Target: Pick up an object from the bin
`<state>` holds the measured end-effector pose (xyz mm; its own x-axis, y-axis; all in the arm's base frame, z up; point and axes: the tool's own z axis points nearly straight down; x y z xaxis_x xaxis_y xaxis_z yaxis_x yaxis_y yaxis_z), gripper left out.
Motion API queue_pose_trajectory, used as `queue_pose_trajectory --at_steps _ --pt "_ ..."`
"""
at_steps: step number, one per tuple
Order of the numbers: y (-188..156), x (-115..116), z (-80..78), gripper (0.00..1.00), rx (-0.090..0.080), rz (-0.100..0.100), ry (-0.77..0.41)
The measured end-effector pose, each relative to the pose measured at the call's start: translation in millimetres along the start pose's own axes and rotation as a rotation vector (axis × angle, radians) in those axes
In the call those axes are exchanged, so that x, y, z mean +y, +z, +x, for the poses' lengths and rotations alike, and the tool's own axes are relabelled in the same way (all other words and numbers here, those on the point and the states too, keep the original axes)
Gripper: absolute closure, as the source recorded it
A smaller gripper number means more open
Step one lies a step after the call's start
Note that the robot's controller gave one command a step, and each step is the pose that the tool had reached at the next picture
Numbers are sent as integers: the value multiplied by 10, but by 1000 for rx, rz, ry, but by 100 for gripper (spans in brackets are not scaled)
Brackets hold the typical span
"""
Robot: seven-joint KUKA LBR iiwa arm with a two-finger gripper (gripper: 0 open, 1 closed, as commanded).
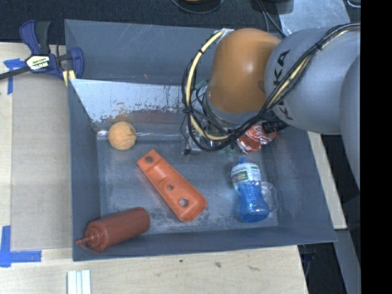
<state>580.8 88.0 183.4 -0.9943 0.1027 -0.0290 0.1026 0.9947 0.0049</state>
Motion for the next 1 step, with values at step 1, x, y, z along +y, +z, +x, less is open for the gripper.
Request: queue_pose_trajectory --at_steps 1 --pt "10 -96 -14 100 3 0 25"
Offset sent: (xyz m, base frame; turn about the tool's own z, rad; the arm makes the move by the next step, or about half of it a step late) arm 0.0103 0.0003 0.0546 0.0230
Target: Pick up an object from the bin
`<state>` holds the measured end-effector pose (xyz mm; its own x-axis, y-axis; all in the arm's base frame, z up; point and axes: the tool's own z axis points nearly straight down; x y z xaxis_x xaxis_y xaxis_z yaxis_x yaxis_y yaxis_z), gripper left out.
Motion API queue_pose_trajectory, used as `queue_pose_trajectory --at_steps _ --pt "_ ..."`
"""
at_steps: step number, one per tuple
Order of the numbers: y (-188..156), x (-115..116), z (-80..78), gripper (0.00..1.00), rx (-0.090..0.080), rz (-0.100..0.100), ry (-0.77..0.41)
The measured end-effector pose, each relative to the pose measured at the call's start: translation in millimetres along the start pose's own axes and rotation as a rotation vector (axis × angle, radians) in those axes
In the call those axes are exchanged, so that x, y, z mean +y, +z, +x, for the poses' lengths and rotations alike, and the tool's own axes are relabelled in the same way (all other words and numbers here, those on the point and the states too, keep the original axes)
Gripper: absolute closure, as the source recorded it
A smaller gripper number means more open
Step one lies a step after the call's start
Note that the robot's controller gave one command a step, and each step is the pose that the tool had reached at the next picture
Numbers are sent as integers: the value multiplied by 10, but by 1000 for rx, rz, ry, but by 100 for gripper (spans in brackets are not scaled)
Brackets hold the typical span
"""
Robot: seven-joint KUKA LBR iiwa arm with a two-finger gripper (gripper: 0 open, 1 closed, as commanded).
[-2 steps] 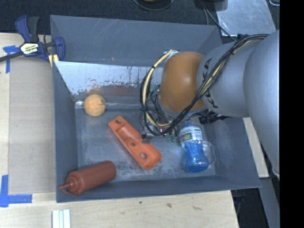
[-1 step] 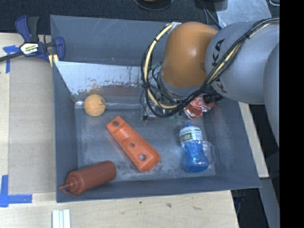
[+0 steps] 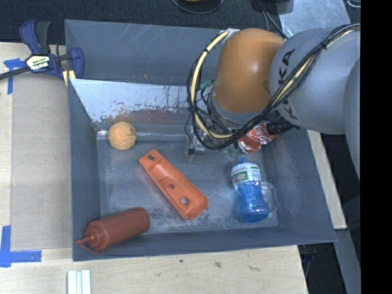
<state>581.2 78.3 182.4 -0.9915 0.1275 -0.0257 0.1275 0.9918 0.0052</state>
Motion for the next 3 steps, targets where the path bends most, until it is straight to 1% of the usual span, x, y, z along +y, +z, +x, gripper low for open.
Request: queue_pose_trajectory --at_steps 1,2,3 --pt "-584 118 -122 100 -12 -3 -5" --pt "-908 -84 -80 100 -4 0 -17" --pt "56 710 448 100 -11 -3 -8"
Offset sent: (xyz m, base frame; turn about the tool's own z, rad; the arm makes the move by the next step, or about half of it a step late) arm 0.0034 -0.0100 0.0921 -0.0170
